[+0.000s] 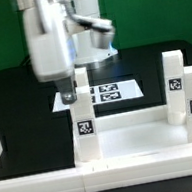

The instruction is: Assemble desk

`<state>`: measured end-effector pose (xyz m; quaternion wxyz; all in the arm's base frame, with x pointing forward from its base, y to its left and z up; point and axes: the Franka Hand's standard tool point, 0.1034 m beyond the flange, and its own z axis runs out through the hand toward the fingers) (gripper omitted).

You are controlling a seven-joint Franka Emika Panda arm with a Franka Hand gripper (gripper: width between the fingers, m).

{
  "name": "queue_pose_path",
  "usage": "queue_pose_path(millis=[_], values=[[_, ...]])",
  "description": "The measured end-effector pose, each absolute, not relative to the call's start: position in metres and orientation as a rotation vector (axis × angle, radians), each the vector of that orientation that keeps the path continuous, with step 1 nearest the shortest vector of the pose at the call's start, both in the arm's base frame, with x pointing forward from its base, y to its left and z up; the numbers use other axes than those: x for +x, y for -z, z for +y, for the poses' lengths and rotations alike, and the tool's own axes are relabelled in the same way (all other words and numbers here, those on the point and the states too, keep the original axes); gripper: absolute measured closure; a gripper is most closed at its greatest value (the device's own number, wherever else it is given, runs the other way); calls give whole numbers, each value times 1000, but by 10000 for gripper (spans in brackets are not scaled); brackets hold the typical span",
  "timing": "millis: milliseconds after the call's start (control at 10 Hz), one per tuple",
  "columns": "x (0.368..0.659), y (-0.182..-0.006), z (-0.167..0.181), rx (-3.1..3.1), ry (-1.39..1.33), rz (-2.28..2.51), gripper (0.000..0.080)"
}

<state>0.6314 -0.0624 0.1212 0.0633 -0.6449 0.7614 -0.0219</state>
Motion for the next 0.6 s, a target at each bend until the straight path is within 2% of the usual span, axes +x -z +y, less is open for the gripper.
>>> queue_pose_path(millis=[200, 600], values=[[629, -121, -62, -1559, 30, 2542, 507], [629, -120, -64, -1459, 13, 2608, 505]])
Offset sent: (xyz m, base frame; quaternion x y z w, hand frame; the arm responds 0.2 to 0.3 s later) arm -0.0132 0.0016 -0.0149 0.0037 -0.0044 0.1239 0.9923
